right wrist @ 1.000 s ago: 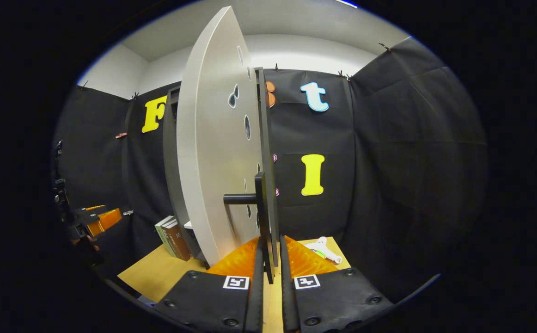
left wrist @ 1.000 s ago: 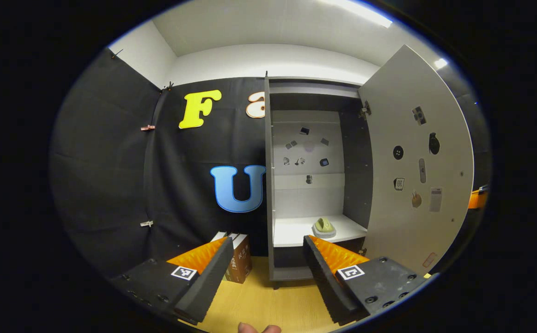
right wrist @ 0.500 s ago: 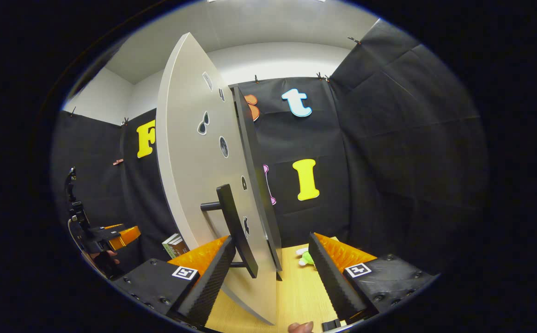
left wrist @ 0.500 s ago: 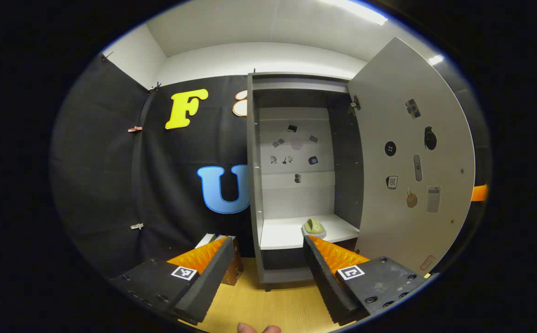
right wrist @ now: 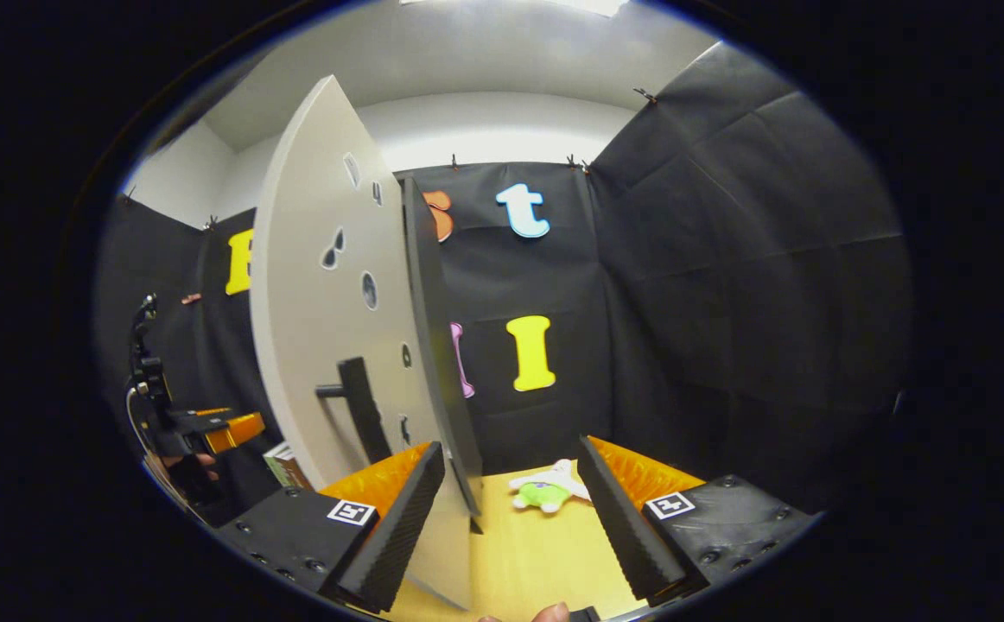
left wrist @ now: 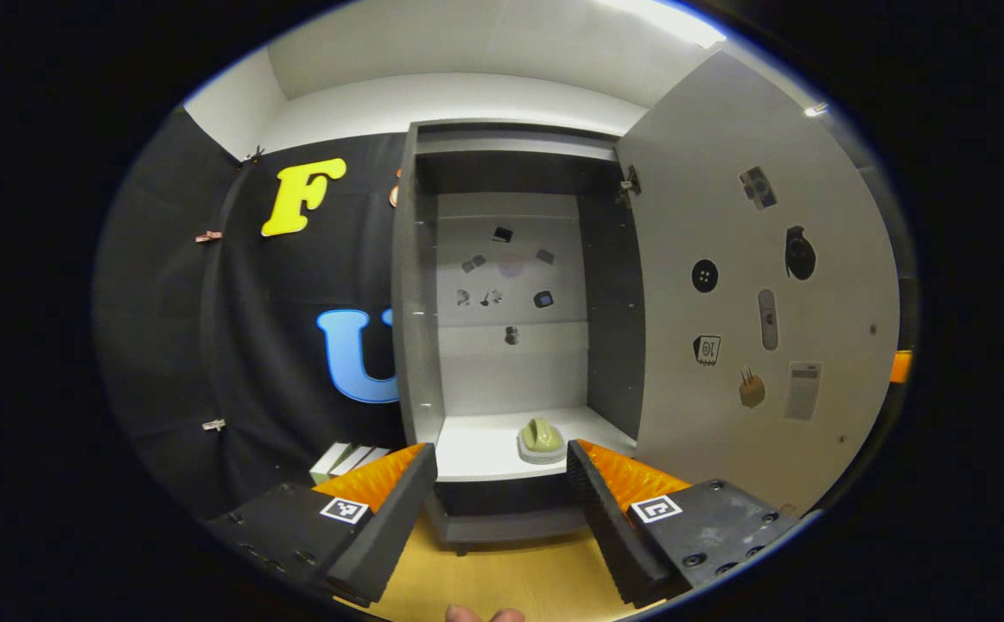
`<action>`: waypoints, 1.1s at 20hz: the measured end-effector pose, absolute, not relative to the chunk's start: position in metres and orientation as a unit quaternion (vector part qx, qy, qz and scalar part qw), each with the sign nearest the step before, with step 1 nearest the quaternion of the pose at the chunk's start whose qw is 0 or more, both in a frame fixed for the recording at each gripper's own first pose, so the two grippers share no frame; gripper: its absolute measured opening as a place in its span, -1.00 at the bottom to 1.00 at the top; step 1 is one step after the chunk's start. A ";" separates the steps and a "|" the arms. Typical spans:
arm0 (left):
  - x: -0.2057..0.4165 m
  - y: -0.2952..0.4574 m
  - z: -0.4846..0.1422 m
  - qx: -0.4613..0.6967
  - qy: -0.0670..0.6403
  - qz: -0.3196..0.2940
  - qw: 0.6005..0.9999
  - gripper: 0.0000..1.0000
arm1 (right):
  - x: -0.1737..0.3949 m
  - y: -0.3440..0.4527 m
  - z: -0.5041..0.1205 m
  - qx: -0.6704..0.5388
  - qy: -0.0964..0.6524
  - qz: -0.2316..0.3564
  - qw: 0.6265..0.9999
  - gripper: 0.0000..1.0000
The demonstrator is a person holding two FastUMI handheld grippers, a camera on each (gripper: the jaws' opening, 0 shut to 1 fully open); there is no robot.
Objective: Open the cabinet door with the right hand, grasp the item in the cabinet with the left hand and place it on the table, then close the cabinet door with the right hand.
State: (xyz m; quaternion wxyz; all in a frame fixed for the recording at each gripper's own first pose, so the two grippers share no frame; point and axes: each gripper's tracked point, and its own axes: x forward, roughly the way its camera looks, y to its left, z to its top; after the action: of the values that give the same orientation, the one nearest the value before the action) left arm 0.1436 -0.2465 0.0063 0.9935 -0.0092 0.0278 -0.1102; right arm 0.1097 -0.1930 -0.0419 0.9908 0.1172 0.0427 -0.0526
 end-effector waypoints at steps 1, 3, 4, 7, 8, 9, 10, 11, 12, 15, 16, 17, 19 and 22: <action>0.154 -0.255 0.008 -0.011 0.031 -0.120 0.992 0.86 | 0.110 -0.200 -0.046 0.097 0.048 -0.061 0.992 0.95; 0.179 -0.270 0.011 -0.011 0.040 -0.139 0.989 0.89 | 0.109 -0.208 -0.047 0.065 0.047 -0.070 0.994 0.95; 0.192 -0.280 0.010 -0.009 0.046 -0.148 0.988 0.88 | 0.108 -0.210 -0.047 0.057 0.045 -0.070 0.995 0.95; 0.235 -0.306 0.007 -0.004 0.069 -0.180 0.981 0.82 | 0.111 -0.215 -0.052 0.054 0.049 -0.062 0.995 0.96; 0.250 -0.311 0.004 0.001 0.081 -0.184 0.980 0.77 | 0.111 -0.217 -0.053 0.057 0.048 -0.061 0.995 0.87; 0.266 -0.316 -0.004 0.006 0.101 -0.185 0.978 0.75 | 0.113 -0.219 -0.053 0.060 0.046 -0.064 0.995 0.97; 0.282 -0.321 -0.017 0.004 0.126 -0.188 0.974 0.68 | 0.115 -0.222 -0.055 0.063 0.045 -0.068 0.995 0.97; 0.295 -0.325 -0.029 -0.001 0.152 -0.191 0.970 0.64 | 0.117 -0.224 -0.055 0.069 0.045 -0.071 0.994 0.87; 0.312 -0.327 -0.042 -0.006 0.174 -0.190 0.966 0.64 | 0.118 -0.225 -0.056 0.077 0.044 -0.072 0.993 0.87; 0.349 -0.338 -0.071 -0.001 0.217 -0.186 0.958 0.63 | 0.119 -0.227 -0.053 0.085 0.030 -0.076 0.993 0.97; 0.360 -0.341 -0.080 0.001 0.228 -0.186 0.956 0.63 | 0.119 -0.226 -0.051 0.081 0.022 -0.073 0.994 0.97; 0.369 -0.345 -0.087 0.000 0.239 -0.188 0.952 0.60 | 0.120 -0.225 -0.049 0.073 0.014 -0.072 0.995 0.96; 0.392 -0.349 -0.100 -0.004 0.258 -0.185 0.948 0.56 | 0.119 -0.220 -0.051 0.065 0.013 -0.063 0.996 0.96; 0.417 -0.348 -0.116 -0.002 0.277 -0.169 0.946 0.46 | 0.121 -0.211 -0.062 0.074 0.038 -0.053 0.995 0.96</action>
State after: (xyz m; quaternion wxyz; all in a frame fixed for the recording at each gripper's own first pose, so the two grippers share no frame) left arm 0.4173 -0.3483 -0.1160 0.9460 -0.0021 0.2768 -0.1687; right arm 0.1215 -0.2111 -0.0623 0.9951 0.0738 0.0381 -0.0529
